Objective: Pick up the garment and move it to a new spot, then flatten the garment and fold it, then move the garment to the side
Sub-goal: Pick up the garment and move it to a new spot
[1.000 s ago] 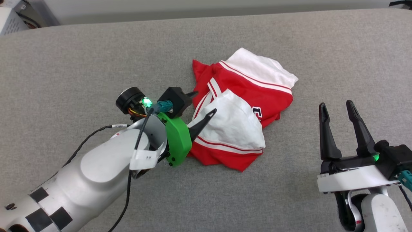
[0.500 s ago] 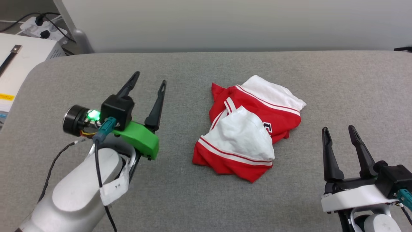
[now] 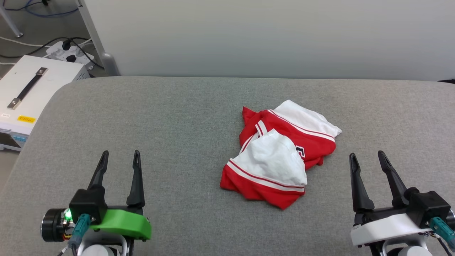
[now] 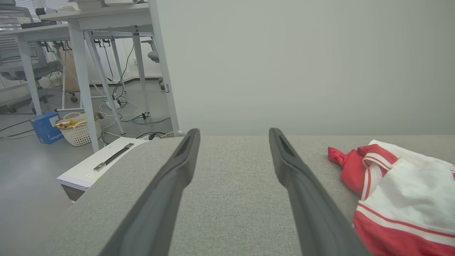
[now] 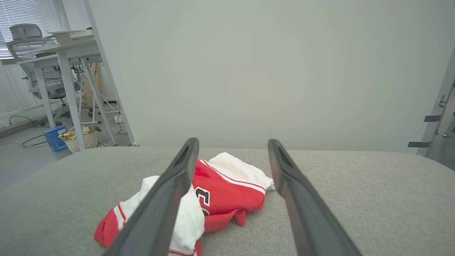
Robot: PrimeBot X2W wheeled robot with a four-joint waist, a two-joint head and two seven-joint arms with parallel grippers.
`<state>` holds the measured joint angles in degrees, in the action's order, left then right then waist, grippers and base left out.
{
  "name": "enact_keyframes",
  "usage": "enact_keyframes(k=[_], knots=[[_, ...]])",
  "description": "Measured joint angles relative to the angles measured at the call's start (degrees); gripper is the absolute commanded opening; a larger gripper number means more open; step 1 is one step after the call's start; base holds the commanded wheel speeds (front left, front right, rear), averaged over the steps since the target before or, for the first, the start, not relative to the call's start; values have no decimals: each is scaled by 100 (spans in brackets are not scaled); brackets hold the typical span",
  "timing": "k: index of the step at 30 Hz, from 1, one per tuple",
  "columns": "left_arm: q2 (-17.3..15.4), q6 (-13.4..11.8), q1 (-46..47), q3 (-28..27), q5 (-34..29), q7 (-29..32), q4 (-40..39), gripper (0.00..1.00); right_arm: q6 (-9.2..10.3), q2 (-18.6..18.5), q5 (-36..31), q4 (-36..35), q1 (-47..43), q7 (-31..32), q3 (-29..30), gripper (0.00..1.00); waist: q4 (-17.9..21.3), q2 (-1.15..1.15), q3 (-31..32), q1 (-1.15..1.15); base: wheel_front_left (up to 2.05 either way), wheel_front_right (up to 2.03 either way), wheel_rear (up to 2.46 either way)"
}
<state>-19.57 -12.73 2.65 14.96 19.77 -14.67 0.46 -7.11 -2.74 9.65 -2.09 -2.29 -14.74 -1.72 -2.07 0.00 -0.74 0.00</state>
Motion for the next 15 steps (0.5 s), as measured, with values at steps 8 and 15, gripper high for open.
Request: enact_keyframes(k=[8, 15], knots=[[802, 913, -575, -682, -661, 0, 87, 100, 0, 0, -57, 90, -137, 1, -15, 100, 2, 0, 67, 0, 0, 0, 0], [1270, 1336, -668, -1083, -1077, 0, 216, 100, 0, -1, -87, 162, -253, 1, -9, 100, 15, 0, 154, 0, 0, 0, 0]])
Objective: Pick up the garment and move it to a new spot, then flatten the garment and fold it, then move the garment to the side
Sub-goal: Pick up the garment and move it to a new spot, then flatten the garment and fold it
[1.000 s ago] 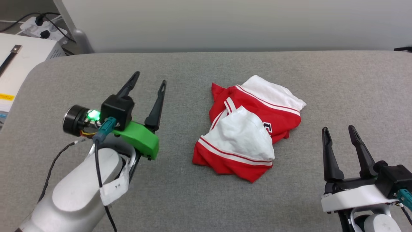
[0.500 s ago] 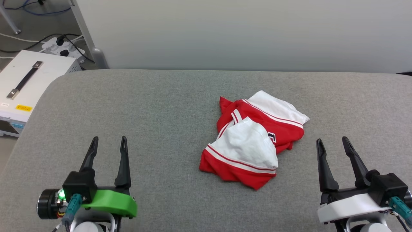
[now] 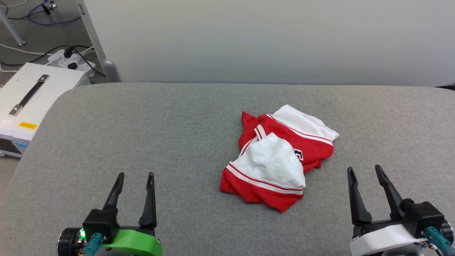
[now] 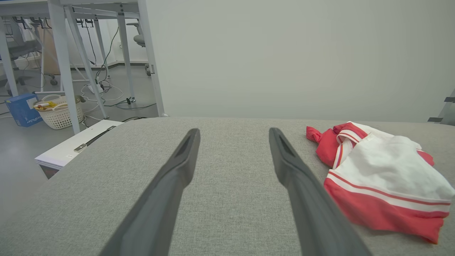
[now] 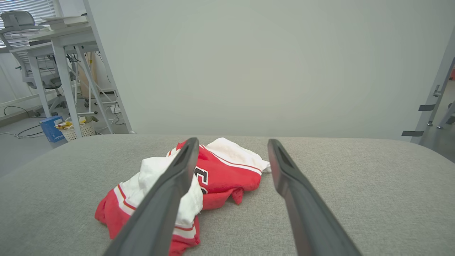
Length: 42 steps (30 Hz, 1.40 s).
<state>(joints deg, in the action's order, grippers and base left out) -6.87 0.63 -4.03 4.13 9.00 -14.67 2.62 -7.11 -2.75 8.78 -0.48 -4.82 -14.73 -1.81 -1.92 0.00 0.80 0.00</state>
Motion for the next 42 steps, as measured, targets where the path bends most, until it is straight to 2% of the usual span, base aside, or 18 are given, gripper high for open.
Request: enact_keyframes(k=[8, 15, 30, 36, 42], knots=[[208, 321, -85, -324, -141, 0, 52, 100, 0, 0, 4, 15, -124, -1, 7, 100, 58, 0, 56, 0, 0, 0, 0], [303, 470, -85, -431, -254, 0, 109, 100, 0, 0, 4, 22, -126, 0, 20, 100, 53, 0, 60, 0, 0, 0, 0], [353, 576, -86, -490, -320, 0, 210, 100, 0, 1, 5, 32, -160, 0, 54, 100, -4, 0, 102, 0, 0, 0, 0], [359, 579, -83, -492, -347, 0, 209, 100, 0, 2, -44, -54, -120, 0, 247, 100, -39, 0, 45, 0, 0, 0, 0], [366, 592, -16, -490, -337, 0, 188, 100, 0, 2, -241, -308, 684, -1, 714, 100, -84, 0, -148, 0, 0, 0, 0]])
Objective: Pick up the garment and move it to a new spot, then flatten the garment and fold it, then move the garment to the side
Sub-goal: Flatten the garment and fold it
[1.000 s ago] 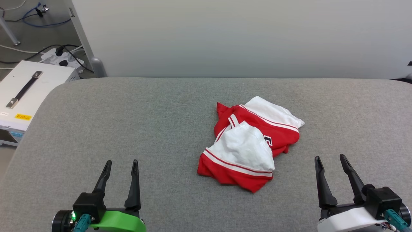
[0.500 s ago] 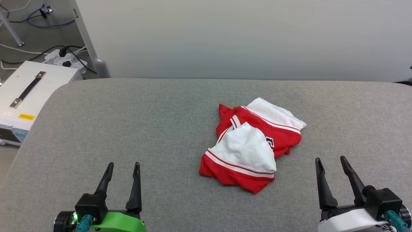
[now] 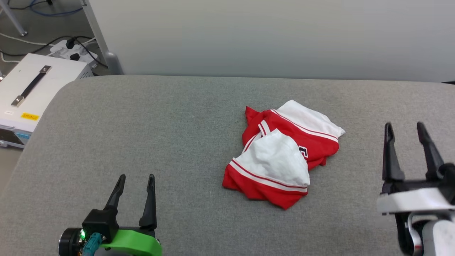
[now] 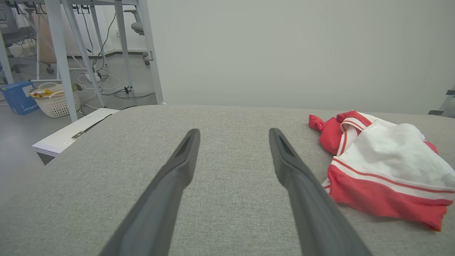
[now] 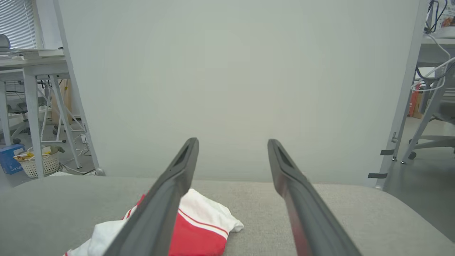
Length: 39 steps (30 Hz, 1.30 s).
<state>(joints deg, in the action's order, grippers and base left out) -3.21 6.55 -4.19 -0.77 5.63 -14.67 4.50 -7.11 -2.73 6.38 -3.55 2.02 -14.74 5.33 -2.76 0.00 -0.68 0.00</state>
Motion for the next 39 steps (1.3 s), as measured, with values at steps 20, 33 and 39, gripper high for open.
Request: enact_keyframes(k=[20, 33, 39], knots=[[11, -120, 1154, 256, 168, 0, -434, 100, -1, -2806, 1325, 2512, 4943, 1361, -2687, 100, -266, 0, -1546, 2, 0, 0, 0], [13, -345, 1562, 583, 408, 0, -694, 100, -1, -3972, 4005, 3156, 6098, 4830, -5738, 100, -694, 0, -2483, 1, 0, 0, 0], [13, -405, 1631, 655, 454, 0, -689, 100, 5, -3992, 4302, 3416, 6090, 5103, -6186, 100, -840, 0, -2721, 0, 0, 0, 0]])
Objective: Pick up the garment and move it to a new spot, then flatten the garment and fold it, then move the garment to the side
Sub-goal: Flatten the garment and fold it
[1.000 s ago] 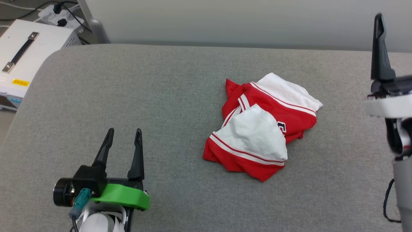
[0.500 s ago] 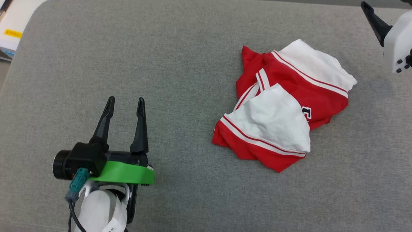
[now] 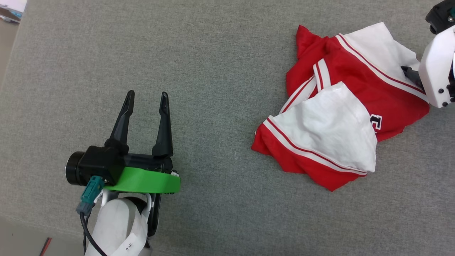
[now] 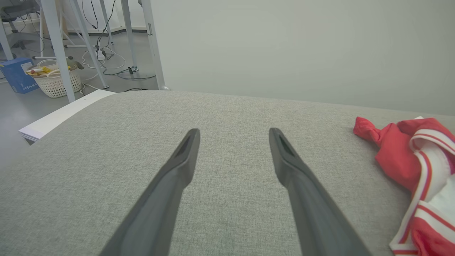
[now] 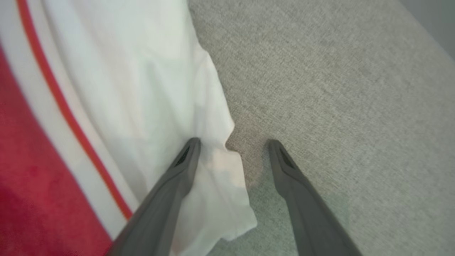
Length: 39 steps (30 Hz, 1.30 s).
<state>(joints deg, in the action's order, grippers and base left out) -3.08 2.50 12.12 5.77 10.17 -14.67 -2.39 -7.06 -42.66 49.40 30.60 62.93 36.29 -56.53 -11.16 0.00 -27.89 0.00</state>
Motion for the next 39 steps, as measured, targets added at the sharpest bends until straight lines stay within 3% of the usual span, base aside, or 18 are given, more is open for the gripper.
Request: enact_keyframes(k=[5, 6, 7, 8, 16, 22, 28, 39], knots=[[0, -5, 41, 16, 0, 0, 20, 100, 1, -109, 166, -19, 105, 91, -211, 100, -79, 0, -107, 0, 0, 0, 0], [0, -5, 44, 15, 0, 0, 29, 100, -1, -120, 179, -29, 121, 25, -248, 81, -84, 0, -112, 0, 0, 0, 0], [0, -10, 47, 11, 0, 0, 41, 100, -3, -127, 177, -30, 127, -75, -292, 16, -84, 0, -105, 0, 0, 0, 0], [0, -21, 48, 8, 0, 0, 55, 100, -3, -126, 169, -26, 130, -199, -349, 0, -83, 0, -87, 0, 0, 0, 0], [1, -22, -25, -64, -46, 0, 219, 100, -7, 112, 123, -102, 124, -1785, -283, 0, 11, 0, 283, 0, 0, 0, 0], [2, -16, -370, -145, -151, 0, 304, 100, -7, -347, 168, -463, -447, -2646, 126, 0, 138, 0, 767, 0, 0, 0, 0], [2, -12, -703, -232, -245, 0, 343, 100, -7, -776, 409, -420, -1781, -3279, 954, 0, 298, 0, 1247, 0, 0, 0, 0], [2, 38, -992, -271, -355, 0, 391, 100, -7, -679, 1174, 318, -4529, -3763, 2156, 0, 605, 0, 1870, 0, 0, 0, 0]])
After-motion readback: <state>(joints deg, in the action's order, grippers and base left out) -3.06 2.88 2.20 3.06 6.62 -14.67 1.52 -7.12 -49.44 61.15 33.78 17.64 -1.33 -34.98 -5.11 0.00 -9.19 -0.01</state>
